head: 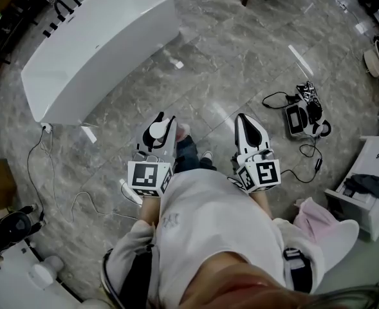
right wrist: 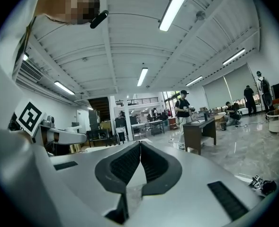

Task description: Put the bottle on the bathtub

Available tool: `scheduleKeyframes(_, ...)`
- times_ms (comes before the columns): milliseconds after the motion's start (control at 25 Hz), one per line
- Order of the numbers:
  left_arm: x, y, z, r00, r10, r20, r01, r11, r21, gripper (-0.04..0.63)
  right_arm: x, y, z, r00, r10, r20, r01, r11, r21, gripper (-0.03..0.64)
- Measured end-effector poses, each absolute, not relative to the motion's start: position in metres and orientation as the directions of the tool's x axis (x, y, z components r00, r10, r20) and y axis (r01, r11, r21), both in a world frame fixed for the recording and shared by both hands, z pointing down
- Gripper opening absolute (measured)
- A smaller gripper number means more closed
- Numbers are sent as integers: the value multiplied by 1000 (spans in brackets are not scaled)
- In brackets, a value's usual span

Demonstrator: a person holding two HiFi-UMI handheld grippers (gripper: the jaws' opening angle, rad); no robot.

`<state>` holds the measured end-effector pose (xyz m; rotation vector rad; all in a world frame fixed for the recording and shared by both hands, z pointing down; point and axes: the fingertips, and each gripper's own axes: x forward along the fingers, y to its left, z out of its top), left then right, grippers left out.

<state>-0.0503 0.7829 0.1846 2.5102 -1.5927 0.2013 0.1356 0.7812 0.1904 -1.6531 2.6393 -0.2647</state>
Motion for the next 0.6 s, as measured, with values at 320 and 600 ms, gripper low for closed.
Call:
scheduleKeyframes(320, -89, 721, 182, 432, -877, 209, -901, -431, 51, 132, 100, 715, 188, -435, -896, 85, -895, 421, -149, 12)
scheduleKeyframes(600, -130, 672, 174, 442, -877, 188, -895, -447, 20, 132, 62, 671, 183, -403, -913, 67, -908, 390, -152, 12)
